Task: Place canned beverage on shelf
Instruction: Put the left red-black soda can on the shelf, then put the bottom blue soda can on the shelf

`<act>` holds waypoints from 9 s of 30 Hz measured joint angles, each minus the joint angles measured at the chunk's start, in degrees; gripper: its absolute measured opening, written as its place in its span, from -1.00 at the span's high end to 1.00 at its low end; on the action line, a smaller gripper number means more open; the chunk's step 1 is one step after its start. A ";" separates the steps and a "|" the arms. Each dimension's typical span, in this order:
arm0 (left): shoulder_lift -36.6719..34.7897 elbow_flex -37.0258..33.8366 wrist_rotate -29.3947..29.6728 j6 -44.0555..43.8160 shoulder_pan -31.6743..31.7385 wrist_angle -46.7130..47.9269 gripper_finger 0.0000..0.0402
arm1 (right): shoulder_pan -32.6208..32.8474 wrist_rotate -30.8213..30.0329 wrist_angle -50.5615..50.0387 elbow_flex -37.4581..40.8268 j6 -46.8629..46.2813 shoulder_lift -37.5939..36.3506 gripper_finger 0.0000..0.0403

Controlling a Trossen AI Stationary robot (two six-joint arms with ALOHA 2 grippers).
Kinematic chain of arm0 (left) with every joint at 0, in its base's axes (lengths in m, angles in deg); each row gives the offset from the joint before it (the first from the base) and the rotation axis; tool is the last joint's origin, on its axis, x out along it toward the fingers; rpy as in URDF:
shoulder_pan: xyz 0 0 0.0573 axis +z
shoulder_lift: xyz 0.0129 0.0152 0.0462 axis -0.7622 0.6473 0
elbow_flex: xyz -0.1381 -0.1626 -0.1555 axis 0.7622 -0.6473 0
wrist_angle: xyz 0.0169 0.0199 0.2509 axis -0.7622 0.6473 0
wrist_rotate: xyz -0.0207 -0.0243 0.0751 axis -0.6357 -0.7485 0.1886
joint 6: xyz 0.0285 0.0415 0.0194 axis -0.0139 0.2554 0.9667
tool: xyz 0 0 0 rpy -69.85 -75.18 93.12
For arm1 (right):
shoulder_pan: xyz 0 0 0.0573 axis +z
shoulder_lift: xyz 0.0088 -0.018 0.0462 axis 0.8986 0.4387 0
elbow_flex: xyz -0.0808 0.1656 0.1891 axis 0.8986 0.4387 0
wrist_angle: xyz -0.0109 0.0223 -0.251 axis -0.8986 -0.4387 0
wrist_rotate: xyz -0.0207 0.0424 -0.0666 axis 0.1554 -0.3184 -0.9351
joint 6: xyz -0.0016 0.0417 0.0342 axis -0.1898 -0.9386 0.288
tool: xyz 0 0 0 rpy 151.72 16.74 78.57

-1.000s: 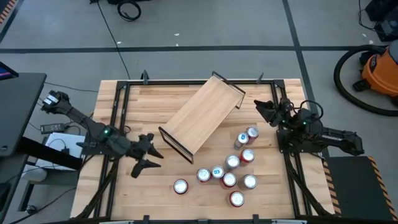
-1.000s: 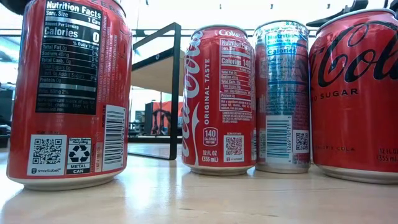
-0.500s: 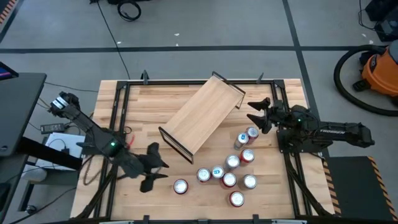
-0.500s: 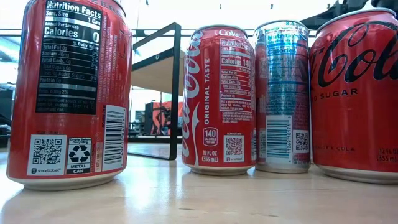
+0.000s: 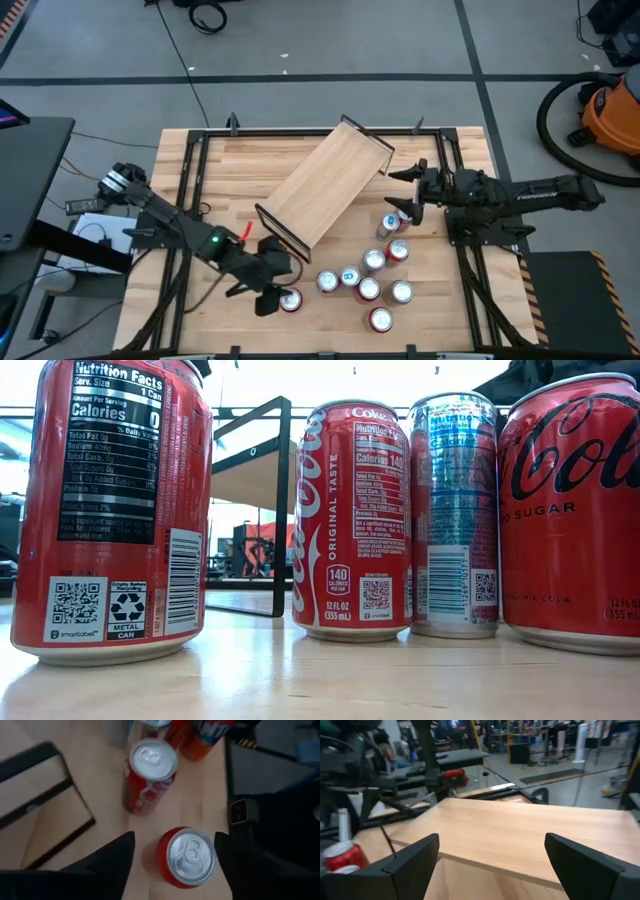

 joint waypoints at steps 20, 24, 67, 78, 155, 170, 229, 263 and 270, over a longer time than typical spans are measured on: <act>15.54 20.18 2.62 -11.61 -5.32 20.92 -0.42 | 27.49 -34.89 15.34 -0.28 8.88 13.86 -0.85; 15.56 20.19 2.56 -11.82 -5.15 21.75 -0.41 | 28.39 -36.30 15.68 -0.28 9.99 14.13 -0.85; 20.70 20.12 4.97 -12.04 -4.31 22.54 -0.98 | 28.43 -36.84 14.24 -0.27 7.44 14.31 -0.85; 24.11 20.08 4.84 -10.13 -3.79 24.18 -0.97 | 28.16 -36.88 13.14 -0.17 6.34 15.03 -0.85; 4.18 35.31 -4.08 27.85 31.08 49.40 -0.56 | 28.98 -35.31 14.02 -0.25 5.29 15.16 -0.85; 0.63 25.02 -6.02 29.70 33.03 45.26 -0.56 | 28.96 -34.63 14.90 -0.25 5.47 15.17 -0.85; 24.34 37.83 2.65 24.47 4.02 20.87 -0.76 | 28.19 -34.48 15.28 -0.21 6.04 15.16 -0.85; 36.67 54.95 3.00 25.75 8.00 25.48 -0.76 | 26.25 -33.80 13.48 -0.21 4.57 15.16 -0.85; 36.67 54.97 2.10 25.04 8.31 24.49 -0.76 | 26.81 -33.96 13.24 -0.21 5.29 15.16 -0.85</act>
